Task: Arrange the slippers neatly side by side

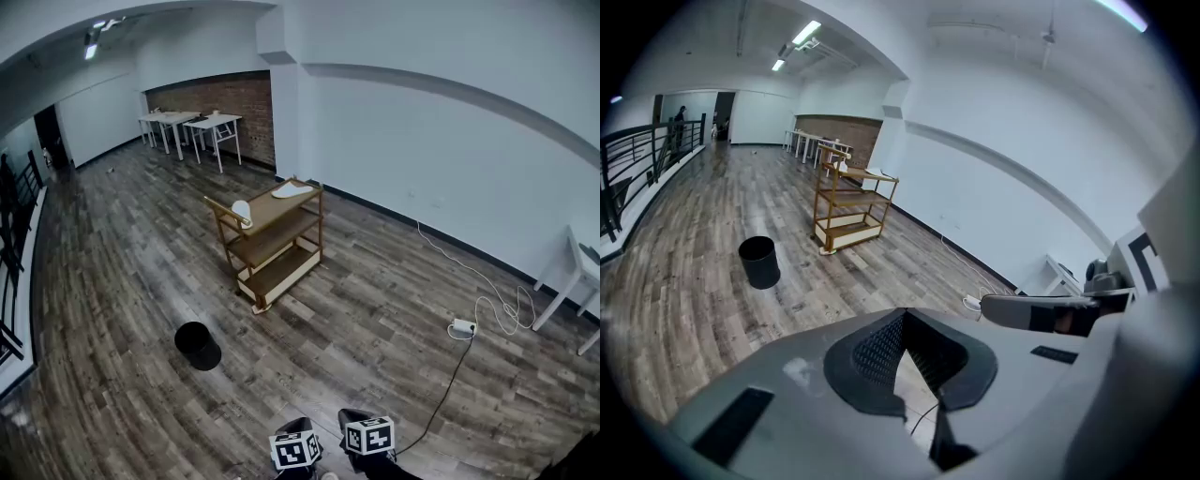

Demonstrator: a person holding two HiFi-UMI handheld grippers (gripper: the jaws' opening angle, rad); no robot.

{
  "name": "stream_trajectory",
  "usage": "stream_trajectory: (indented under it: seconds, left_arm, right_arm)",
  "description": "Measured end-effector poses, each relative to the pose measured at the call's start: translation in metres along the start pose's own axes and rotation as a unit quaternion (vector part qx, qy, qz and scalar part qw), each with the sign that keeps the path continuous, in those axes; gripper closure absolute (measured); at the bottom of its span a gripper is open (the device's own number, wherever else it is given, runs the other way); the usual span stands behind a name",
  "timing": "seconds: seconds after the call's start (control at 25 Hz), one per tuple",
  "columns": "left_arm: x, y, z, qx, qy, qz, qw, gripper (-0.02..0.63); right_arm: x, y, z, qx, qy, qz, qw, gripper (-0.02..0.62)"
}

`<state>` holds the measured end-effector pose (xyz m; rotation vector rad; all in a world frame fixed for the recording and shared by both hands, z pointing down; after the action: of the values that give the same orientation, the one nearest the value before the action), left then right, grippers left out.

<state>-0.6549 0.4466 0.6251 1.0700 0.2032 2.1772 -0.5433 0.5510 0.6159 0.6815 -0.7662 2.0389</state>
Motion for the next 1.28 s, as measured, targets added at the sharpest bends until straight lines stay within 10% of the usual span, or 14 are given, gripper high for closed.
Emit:
stream_trajectory:
  seconds: [1.28]
  left_arm:
    - [0.019,0.022,0.000,0.031,0.043,0.001,0.9986,0.606]
  right_arm:
    - [0.010,0.003,-0.012,0.045,-0.035,0.057,0.997,0.597]
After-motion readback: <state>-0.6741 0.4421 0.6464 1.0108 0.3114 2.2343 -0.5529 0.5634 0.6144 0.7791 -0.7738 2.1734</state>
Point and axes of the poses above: the fingertips, and each gripper's own axes: z forward along the fingers, y to its left, x out of its underside, the point moved 7 cm from there along -z, backward along the fingers, and after that the axes turned 3 degrees about -z, right-handed, at the moved point
